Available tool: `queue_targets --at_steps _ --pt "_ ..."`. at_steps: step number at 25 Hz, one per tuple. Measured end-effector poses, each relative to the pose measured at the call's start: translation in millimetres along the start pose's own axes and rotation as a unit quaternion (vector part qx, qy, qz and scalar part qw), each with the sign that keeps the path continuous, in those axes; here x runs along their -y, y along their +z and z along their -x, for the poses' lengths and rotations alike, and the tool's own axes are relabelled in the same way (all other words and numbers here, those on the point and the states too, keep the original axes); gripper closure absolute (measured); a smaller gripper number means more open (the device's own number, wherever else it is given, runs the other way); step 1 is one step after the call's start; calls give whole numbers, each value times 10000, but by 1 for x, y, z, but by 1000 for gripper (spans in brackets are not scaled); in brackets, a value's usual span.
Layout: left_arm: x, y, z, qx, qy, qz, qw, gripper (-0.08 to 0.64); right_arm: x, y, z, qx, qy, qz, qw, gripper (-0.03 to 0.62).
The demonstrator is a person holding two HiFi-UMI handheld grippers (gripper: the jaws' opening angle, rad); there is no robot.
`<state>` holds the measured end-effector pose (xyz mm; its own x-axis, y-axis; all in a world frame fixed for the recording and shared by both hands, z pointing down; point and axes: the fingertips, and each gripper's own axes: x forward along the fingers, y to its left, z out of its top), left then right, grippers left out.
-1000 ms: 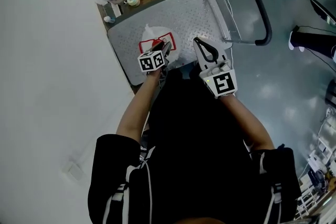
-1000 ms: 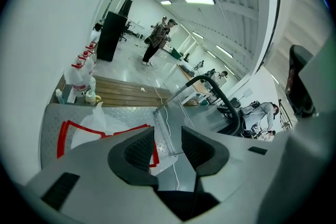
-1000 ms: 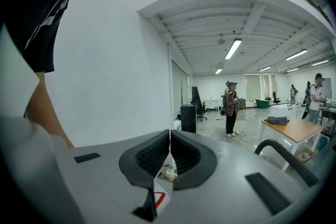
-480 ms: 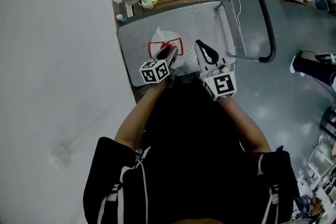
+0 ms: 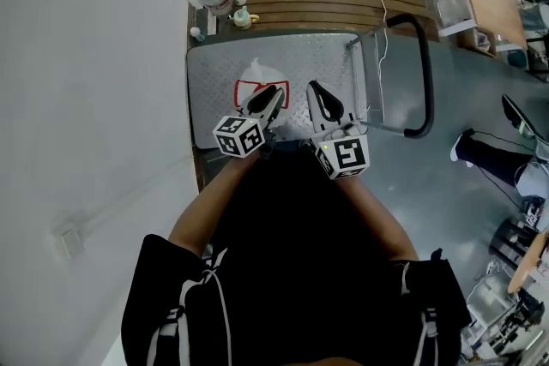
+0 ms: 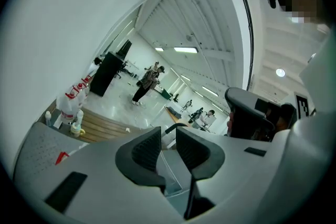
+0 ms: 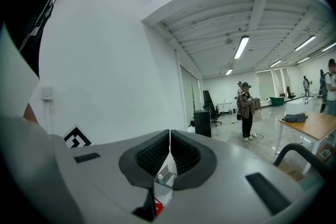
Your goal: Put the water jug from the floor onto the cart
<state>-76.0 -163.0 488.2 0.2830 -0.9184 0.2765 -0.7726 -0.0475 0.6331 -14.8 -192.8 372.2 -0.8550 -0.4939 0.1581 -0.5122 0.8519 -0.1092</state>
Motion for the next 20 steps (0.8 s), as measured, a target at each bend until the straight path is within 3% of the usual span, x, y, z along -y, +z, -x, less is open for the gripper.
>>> queue_targets --at_steps 4,10,20 --pt "6 25 11 428 74 -427 9981 526 -7 7 -10 79 197 98 9997 574" --pt "17 51 25 906 253 -1191 9884 541 -15 6 -18 71 495 107 9987 574" --pt "18 66 34 1277 692 -1521 9776 541 -24 17 -25 269 768 466 9956 574"
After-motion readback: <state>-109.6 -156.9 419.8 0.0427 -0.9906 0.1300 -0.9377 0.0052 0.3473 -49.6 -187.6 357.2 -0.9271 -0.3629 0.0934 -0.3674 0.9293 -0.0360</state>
